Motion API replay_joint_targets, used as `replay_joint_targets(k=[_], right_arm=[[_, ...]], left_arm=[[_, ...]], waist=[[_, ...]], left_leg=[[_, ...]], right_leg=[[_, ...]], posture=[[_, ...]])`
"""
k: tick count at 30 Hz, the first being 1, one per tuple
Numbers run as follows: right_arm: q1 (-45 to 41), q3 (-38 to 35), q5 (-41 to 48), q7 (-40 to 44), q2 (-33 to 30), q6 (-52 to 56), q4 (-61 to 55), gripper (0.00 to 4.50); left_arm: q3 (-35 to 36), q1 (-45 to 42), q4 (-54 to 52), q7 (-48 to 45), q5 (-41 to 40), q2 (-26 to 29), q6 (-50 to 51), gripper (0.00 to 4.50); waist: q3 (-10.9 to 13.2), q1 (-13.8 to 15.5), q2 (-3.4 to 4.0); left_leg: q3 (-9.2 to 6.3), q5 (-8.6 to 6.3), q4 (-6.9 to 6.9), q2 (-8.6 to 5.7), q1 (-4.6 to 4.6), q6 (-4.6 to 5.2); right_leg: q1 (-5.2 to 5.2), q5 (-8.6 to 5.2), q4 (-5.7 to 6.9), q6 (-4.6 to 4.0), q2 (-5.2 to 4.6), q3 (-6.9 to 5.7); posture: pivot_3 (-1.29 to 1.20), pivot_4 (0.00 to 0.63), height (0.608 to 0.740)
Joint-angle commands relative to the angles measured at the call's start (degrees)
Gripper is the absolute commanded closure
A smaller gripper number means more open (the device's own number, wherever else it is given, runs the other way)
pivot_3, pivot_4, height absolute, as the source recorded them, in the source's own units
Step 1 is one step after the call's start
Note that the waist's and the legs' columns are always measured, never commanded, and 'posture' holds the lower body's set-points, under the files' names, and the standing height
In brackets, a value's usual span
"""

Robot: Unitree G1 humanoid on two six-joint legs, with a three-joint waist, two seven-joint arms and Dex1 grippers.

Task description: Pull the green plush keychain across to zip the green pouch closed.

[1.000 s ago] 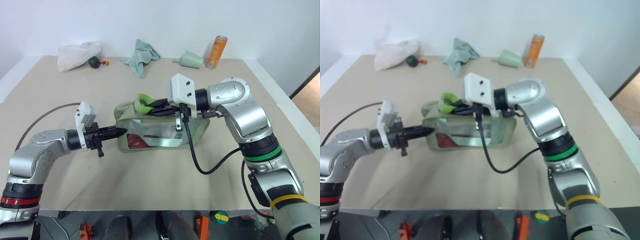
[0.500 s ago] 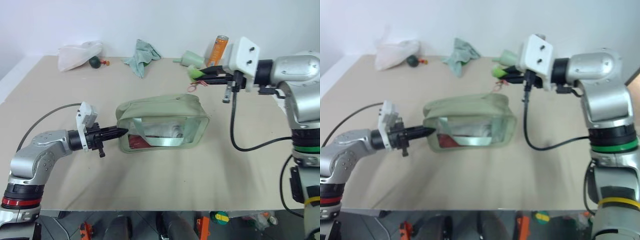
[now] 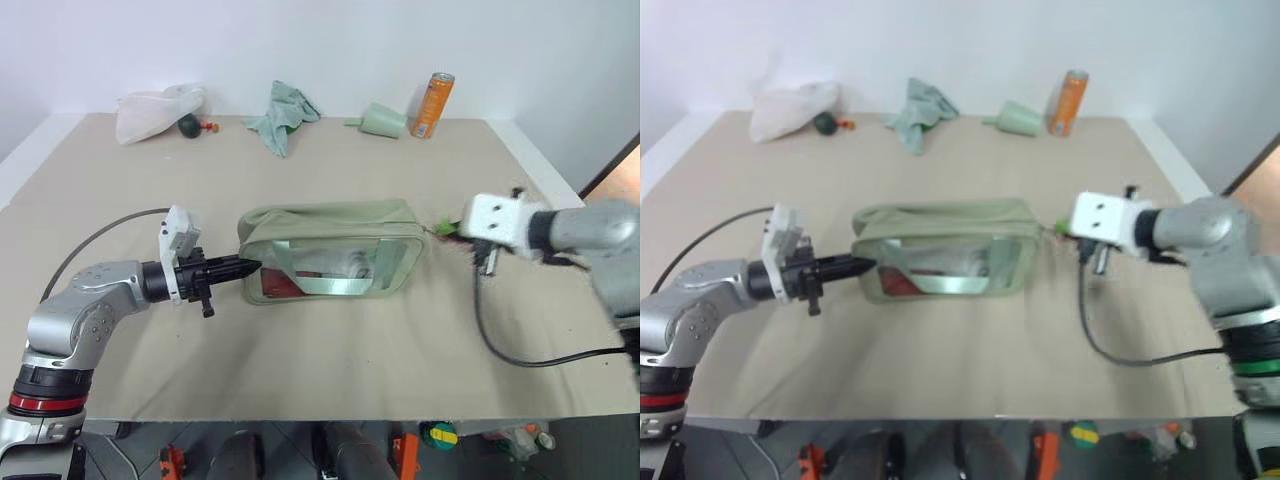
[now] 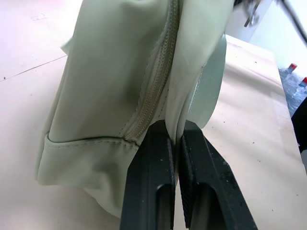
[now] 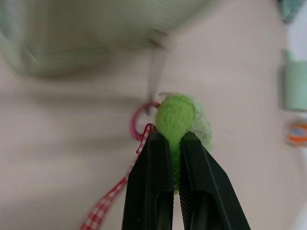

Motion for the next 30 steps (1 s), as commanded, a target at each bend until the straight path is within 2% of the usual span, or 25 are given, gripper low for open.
replay_joint_targets(k=[1, 3, 7, 12, 14, 15, 16, 17, 19, 20, 22, 26, 30], right_arm=[[1.3, 2.8, -0.8, -2.4, 5.2, 2.4, -3.3, 4.45], [2.4, 2.9, 0.8, -2.7, 8.2, 4.0, -3.3, 4.45], [2.2, -0.2, 4.5, -0.7, 9.2, 7.4, -3.6, 3.2], [-0.5, -5.0, 8.2, 1.9, 6.5, 9.3, -2.0, 1.5], [-2.5, -7.6, 9.9, 1.6, 5.8, 10.3, -0.9, 0.91], [-3.4, -8.9, 10.6, 1.1, 5.6, 10.7, -0.4, 0.47], [-4.0, -10.1, 11.6, 1.2, 5.2, 10.9, -0.3, 0.22], [-4.3, -10.9, 12.2, 1.4, 4.8, 11.0, -0.3, 0.0], [-3.9, -14.3, 16.4, 4.0, 3.2, 13.5, -1.0, 0.0], [-3.6, -15.9, 18.7, 5.0, 2.4, 15.1, -1.4, 0.0], [-1.8, -18.8, 22.7, 7.3, 0.7, 17.7, -2.6, 0.0], [5.2, -26.3, 28.9, 9.7, -2.4, 21.5, -4.3, 0.0], [11.0, -33.2, 35.3, 8.4, -1.5, 26.1, -6.3, 0.0]], left_arm=[[1.6, -1.5, 0.0, 0.8, -1.4, -0.2, 1.2, 4.5], [1.9, -1.8, 0.1, 1.3, -1.6, -0.2, 1.7, 4.5], [2.3, -1.8, -0.3, 2.3, -2.0, -0.2, 2.4, 4.5], [2.9, -1.3, -0.7, 2.9, -2.2, 0.0, 2.7, 4.5], [3.7, -1.8, -0.2, 3.2, -3.2, -0.2, 3.5, 3.76], [4.2, -2.2, 0.1, 3.5, -4.3, -0.4, 4.4, 3.47], [4.7, -2.6, 0.2, 3.8, -4.9, -0.6, 4.8, 3.25], [5.1, -2.8, 0.1, 4.2, -5.4, -0.7, 5.1, 2.81], [6.2, -2.9, -0.6, 5.1, -6.0, -0.3, 5.6, 2.2], [7.1, -2.7, -1.4, 5.2, -7.0, 0.2, 6.2, 1.71], [9.4, -1.8, -3.2, 4.5, -9.6, 1.4, 7.7, 1.15], [14.5, 3.7, -4.2, 3.4, -10.9, 5.6, 8.9, 1.15], [18.0, 9.2, -0.8, 3.7, -8.2, 8.2, 6.4, 1.15]], waist=[[0.0, 0.0, 0.07], [0.0, 0.0, 0.03], [0.0, -0.5, -0.07], [0.0, -0.6, -0.05], [0.0, -0.6, -0.02], [0.0, -0.6, -0.01], [0.0, -0.6, -0.01], [0.0, -0.6, -0.02], [0.0, -0.6, -0.02], [0.0, -0.6, -0.02], [0.0, -0.6, -0.02], [0.0, -0.7, -0.02], [0.0, -0.7, 0.01]], left_leg=[[-0.01, 0.03, 0.0, 0.0, -0.01, -0.06], [-0.01, 0.05, 0.0, -0.02, -0.02, -0.08], [0.01, 0.05, 0.0, 0.01, 0.01, -0.08], [-0.03, 0.05, -0.04, 0.02, 0.0, -0.08], [-0.02, 0.05, -0.05, 0.02, 0.0, -0.07], [0.01, 0.05, -0.05, 0.01, -0.01, -0.07], [0.02, 0.05, -0.05, 0.0, -0.02, -0.07], [0.0, 0.05, -0.05, -0.01, -0.02, -0.07], [-0.03, 0.05, -0.05, -0.02, -0.03, -0.07], [-0.03, 0.04, -0.05, -0.02, -0.05, -0.06], [-0.02, 0.02, -0.06, -0.02, -0.06, -0.04], [-0.02, -0.04, -0.08, 0.0, -0.06, 0.01], [0.01, -0.05, -0.1, 0.0, 0.02, 0.03]], right_leg=[[-0.02, 0.0, 0.03, 0.0, 0.0, -0.01], [-0.03, 0.02, 0.05, 0.02, -0.02, -0.01], [0.0, 0.02, 0.04, 0.02, 0.0, -0.01], [-0.02, 0.01, 0.04, -0.01, 0.04, -0.05], [-0.03, 0.0, 0.04, -0.01, 0.03, -0.03], [-0.05, 0.0, 0.04, -0.01, 0.02, 0.0], [-0.05, 0.01, 0.04, -0.01, 0.02, 0.01], [-0.04, 0.01, 0.04, 0.0, 0.01, 0.0], [-0.03, 0.01, 0.03, 0.0, 0.01, -0.04], [-0.03, 0.0, 0.01, -0.01, 0.0, -0.04], [-0.04, -0.01, 0.0, -0.02, -0.01, -0.02], [-0.04, -0.07, -0.04, -0.01, -0.01, -0.02], [-0.03, -0.07, -0.01, -0.01, -0.01, 0.01]], posture=[[0.0, 0.15, 0.74], [0.0, 0.15, 0.74], [0.0, 0.15, 0.74], [0.0, 0.15, 0.74], [0.0, 0.15, 0.74], [0.0, 0.15, 0.74], [0.0, 0.15, 0.74], [0.0, 0.15, 0.74], [0.0, 0.15, 0.74], [0.0, 0.15, 0.74], [0.0, 0.15, 0.74], [0.0, 0.15, 0.74], [0.0, 0.15, 0.74]])
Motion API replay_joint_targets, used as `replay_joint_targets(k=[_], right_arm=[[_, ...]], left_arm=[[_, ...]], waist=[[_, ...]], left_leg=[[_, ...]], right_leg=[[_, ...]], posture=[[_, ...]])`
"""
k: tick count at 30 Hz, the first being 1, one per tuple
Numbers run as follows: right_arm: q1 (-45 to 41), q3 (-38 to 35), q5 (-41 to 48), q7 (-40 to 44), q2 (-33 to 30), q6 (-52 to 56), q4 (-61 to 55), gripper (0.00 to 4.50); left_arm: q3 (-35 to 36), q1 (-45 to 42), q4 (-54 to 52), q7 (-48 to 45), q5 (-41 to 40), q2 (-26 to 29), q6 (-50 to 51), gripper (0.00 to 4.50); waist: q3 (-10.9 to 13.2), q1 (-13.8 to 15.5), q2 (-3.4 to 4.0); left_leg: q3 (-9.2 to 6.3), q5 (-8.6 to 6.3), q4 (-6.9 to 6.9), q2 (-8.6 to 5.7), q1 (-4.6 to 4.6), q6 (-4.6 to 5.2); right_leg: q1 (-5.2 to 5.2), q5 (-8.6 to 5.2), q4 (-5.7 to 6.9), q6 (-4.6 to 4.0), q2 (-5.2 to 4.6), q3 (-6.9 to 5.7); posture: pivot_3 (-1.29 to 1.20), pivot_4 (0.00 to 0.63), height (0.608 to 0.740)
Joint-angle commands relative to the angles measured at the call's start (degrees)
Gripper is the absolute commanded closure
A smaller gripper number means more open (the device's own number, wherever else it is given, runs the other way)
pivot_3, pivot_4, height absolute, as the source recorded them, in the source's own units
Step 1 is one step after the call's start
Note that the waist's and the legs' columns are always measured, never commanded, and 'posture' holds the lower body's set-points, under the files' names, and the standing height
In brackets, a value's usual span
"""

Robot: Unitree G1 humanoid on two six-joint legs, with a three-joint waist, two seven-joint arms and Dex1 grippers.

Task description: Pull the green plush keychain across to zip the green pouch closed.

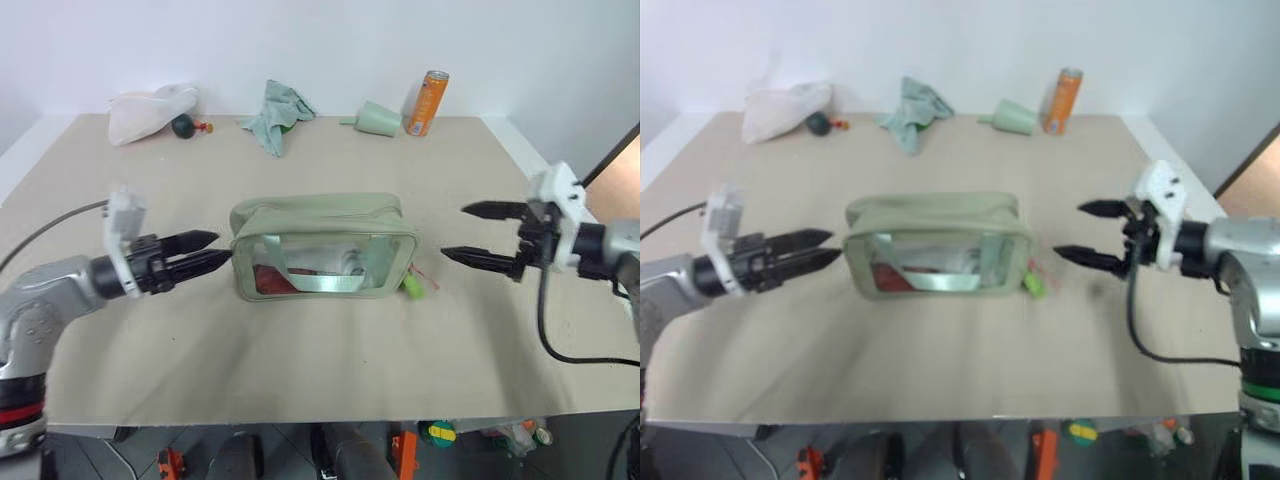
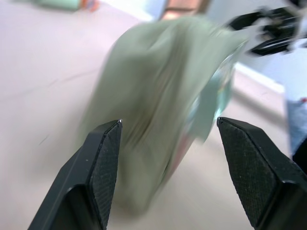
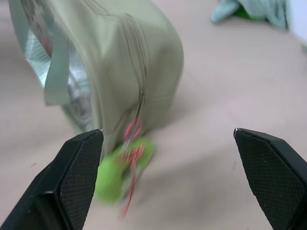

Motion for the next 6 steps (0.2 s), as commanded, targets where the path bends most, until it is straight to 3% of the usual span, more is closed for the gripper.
replay_joint_targets(k=[1, 6], right_arm=[[4.0, -7.6, 6.1, -1.5, 0.4, 3.6, -3.8, 0.0], [10.8, -10.0, 9.7, -6.4, 4.1, 6.2, -7.4, 0.0]], left_arm=[[4.5, 3.0, 3.8, 0.4, 2.4, 2.0, -2.6, 1.15], [6.8, 3.9, 9.1, 2.0, 2.0, 0.0, -3.1, 1.15]], waist=[[0.0, 0.1, 0.0], [0.0, 0.1, -0.01]], left_leg=[[-0.02, 0.02, 0.02, 0.0, 0.01, 0.01], [-0.07, 0.04, 0.04, 0.02, 0.36, 0.03]], right_leg=[[0.01, 0.02, 0.01, 0.01, 0.0, -0.03], [0.4, 0.02, 0.0, 0.01, 0.0, -0.11]], posture=[[0.0, 0.15, 0.74], [0.0, 0.15, 0.74]])
